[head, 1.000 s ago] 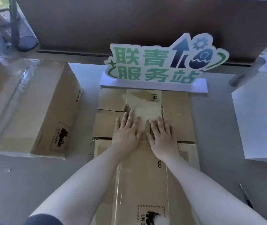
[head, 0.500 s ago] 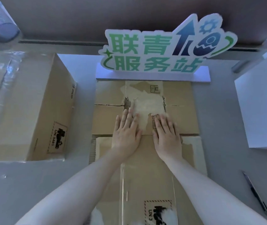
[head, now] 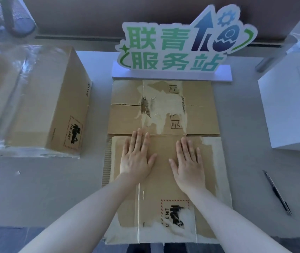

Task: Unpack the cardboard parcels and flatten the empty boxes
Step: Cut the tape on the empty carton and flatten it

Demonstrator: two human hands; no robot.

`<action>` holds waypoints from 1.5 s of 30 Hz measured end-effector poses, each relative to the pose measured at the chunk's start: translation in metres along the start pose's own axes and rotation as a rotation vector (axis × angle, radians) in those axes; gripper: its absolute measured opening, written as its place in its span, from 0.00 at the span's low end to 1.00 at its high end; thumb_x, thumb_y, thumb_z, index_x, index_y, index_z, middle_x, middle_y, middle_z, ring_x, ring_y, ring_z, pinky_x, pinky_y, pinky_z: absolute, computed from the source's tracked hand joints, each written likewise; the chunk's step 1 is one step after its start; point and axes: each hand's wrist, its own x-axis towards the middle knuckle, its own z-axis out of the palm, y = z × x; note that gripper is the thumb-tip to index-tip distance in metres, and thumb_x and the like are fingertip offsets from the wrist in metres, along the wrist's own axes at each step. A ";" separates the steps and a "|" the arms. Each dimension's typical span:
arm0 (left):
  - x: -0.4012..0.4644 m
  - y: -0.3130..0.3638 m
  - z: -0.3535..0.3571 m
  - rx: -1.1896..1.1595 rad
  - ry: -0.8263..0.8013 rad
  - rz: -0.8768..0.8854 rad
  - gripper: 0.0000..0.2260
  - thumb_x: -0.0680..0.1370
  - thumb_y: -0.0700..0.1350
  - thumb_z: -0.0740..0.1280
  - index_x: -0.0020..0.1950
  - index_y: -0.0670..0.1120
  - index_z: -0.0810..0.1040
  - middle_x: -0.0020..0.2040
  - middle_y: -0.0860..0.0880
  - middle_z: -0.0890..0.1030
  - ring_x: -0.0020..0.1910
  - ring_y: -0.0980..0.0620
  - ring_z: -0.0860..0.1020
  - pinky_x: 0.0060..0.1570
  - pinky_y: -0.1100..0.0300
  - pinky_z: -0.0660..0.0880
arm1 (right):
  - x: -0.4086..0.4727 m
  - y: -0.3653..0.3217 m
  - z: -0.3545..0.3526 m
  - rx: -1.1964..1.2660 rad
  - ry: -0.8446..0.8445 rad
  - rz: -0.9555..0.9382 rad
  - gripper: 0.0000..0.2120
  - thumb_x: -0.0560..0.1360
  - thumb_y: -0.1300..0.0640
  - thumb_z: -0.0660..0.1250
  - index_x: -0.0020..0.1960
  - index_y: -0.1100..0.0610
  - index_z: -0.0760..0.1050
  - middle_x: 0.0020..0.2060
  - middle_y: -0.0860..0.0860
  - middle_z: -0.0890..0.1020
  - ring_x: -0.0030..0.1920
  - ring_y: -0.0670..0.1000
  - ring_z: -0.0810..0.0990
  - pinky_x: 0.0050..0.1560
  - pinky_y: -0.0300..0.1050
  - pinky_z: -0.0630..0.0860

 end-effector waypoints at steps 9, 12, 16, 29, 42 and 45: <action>-0.078 -0.001 0.042 -0.009 0.080 -0.029 0.36 0.79 0.66 0.48 0.81 0.49 0.44 0.81 0.47 0.42 0.79 0.48 0.39 0.76 0.43 0.44 | -0.083 0.003 0.022 -0.019 -0.003 -0.090 0.35 0.82 0.38 0.47 0.81 0.58 0.48 0.80 0.56 0.49 0.80 0.56 0.46 0.76 0.60 0.49; -0.079 0.000 0.040 0.015 0.056 -0.027 0.35 0.79 0.66 0.45 0.80 0.49 0.42 0.80 0.47 0.40 0.79 0.48 0.37 0.77 0.43 0.42 | -0.083 0.001 0.018 -0.026 -0.030 -0.086 0.34 0.82 0.38 0.44 0.81 0.57 0.47 0.80 0.55 0.48 0.80 0.54 0.44 0.77 0.59 0.48; -0.079 0.002 0.030 0.036 -0.061 -0.034 0.35 0.77 0.67 0.37 0.78 0.50 0.33 0.78 0.47 0.32 0.76 0.48 0.29 0.76 0.44 0.36 | -0.085 -0.001 0.011 0.023 -0.087 -0.070 0.34 0.82 0.37 0.43 0.81 0.56 0.47 0.80 0.53 0.47 0.80 0.52 0.43 0.77 0.56 0.44; -0.002 -0.066 -0.042 -0.692 0.145 -0.647 0.34 0.79 0.56 0.61 0.80 0.47 0.52 0.77 0.44 0.62 0.75 0.40 0.61 0.70 0.42 0.64 | 0.018 0.065 -0.058 0.656 0.069 0.616 0.32 0.80 0.47 0.61 0.79 0.55 0.54 0.76 0.56 0.63 0.75 0.62 0.61 0.72 0.62 0.63; 0.003 -0.092 -0.041 -0.829 0.038 -0.655 0.31 0.79 0.62 0.60 0.77 0.45 0.64 0.72 0.45 0.72 0.68 0.41 0.72 0.62 0.48 0.72 | 0.024 0.074 -0.064 0.799 0.067 0.714 0.21 0.81 0.44 0.60 0.46 0.63 0.73 0.40 0.57 0.76 0.43 0.59 0.76 0.44 0.51 0.71; -0.011 -0.088 -0.046 -0.867 0.073 -0.600 0.26 0.82 0.56 0.59 0.73 0.41 0.68 0.69 0.42 0.74 0.65 0.40 0.74 0.59 0.49 0.73 | 0.006 0.065 -0.069 0.858 0.139 0.659 0.18 0.83 0.49 0.59 0.43 0.63 0.70 0.37 0.56 0.73 0.39 0.56 0.72 0.38 0.48 0.64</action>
